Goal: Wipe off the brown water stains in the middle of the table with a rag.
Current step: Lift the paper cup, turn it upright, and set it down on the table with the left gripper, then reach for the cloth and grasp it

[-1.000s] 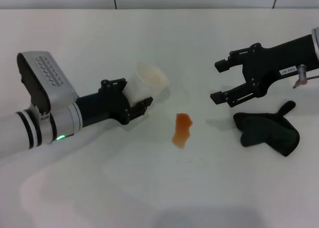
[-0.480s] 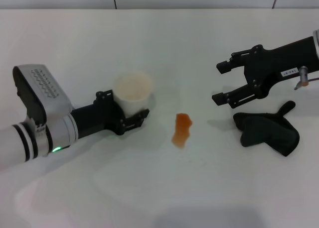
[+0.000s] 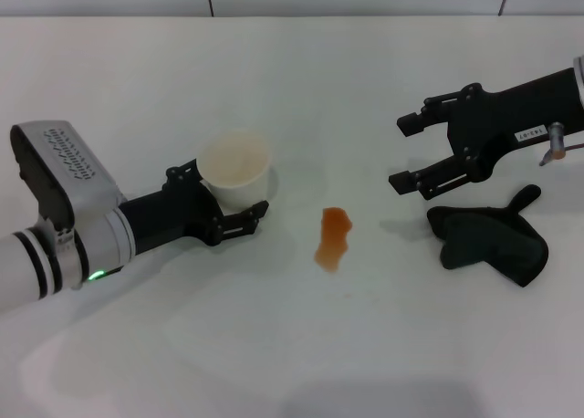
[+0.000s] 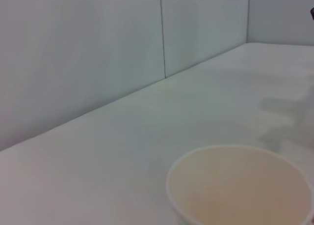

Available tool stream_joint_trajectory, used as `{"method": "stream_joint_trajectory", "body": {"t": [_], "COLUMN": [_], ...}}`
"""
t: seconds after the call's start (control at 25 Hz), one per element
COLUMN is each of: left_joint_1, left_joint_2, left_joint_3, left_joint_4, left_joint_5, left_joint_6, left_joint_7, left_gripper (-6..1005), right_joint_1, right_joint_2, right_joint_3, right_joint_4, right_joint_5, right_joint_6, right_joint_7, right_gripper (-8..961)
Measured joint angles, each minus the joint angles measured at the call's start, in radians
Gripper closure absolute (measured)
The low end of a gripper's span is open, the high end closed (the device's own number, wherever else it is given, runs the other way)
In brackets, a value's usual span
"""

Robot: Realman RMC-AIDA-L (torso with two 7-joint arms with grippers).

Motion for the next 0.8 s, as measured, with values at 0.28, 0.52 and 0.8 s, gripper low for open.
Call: {"method": "stream_joint_trajectory", "body": {"t": [0.28, 0.52, 0.8], "left_joint_1": [0.057, 0.156, 0.243], "left_joint_2": [0.006, 0.008, 0.022], "left_joint_3": [-0.002, 0.001, 0.004], "left_joint_4": [0.021, 0.106, 0.250], "left_joint_5": [-0.046, -0.061, 0.060], "left_joint_6": [0.044, 0.121, 0.255], "left_joint_7": [-0.001, -0.050, -0.209], "left_gripper": [154, 153, 153], "right_joint_1": [-0.002, -0.012, -0.019], "right_joint_2": [0.000, -0.004, -0.007], "right_joint_3": [-0.001, -0.002, -0.002], "right_joint_4": [-0.004, -0.012, -0.037], "right_joint_5": [0.000, 0.000, -0.024], "right_joint_6": [-0.003, -0.006, 0.002], "right_joint_7": [0.005, 0.027, 0.084], "right_gripper": [83, 83, 83]}}
